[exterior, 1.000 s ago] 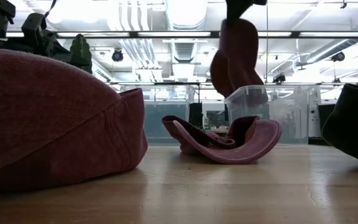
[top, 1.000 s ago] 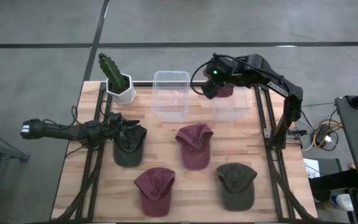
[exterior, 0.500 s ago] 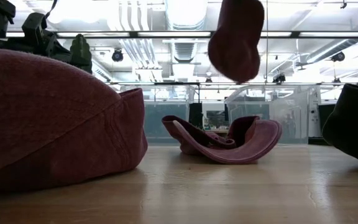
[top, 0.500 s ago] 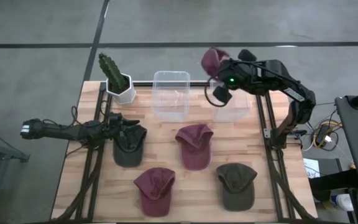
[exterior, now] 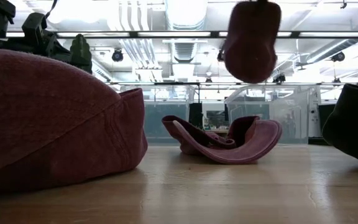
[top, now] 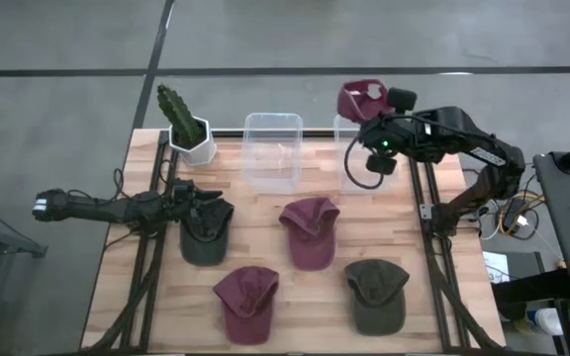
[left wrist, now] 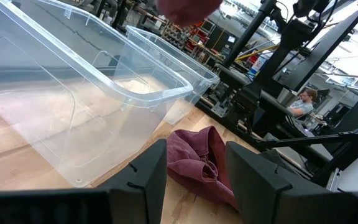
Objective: Pick & Place hat
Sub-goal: Put the right red cap into the right transparent bin
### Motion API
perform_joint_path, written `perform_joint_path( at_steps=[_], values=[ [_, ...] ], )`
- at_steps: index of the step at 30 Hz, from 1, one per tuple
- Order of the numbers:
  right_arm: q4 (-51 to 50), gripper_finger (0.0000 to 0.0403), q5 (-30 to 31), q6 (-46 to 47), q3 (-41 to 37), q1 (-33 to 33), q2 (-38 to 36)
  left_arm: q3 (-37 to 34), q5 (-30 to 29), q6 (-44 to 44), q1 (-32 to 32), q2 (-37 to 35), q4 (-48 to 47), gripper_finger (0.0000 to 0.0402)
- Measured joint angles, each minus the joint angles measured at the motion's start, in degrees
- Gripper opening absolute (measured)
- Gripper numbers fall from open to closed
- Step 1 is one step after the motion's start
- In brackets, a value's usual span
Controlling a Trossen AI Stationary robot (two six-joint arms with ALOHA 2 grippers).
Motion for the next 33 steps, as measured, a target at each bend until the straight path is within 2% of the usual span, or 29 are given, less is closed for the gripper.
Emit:
perform_joint_path(
  at_steps=[5,11,16,24,33],
  values=[
    [-0.1,0.0012,-0.7,4.0,-10.5,1.1,-4.7,0.0,0.0,0.0,0.0,0.0,0.0,0.0155],
    [0.0,0.0012,0.5,5.6,-18.3,4.9,-5.4,0.0,0.0,0.0,0.0,0.0,0.0,0.0155],
    [0.1,0.0012,5.5,5.5,-22.2,6.7,-4.1,0.0,0.0,0.0,0.0,0.0,0.0,0.0155],
    [0.4,0.0012,4.6,10.6,-25.7,7.8,-3.6,0.0,0.0,0.0,0.0,0.0,0.0,0.0155],
    [4.2,0.0012,4.0,10.4,-27.5,11.6,-3.6,0.0,0.0,0.0,0.0,0.0,0.0,0.0155]
  ],
)
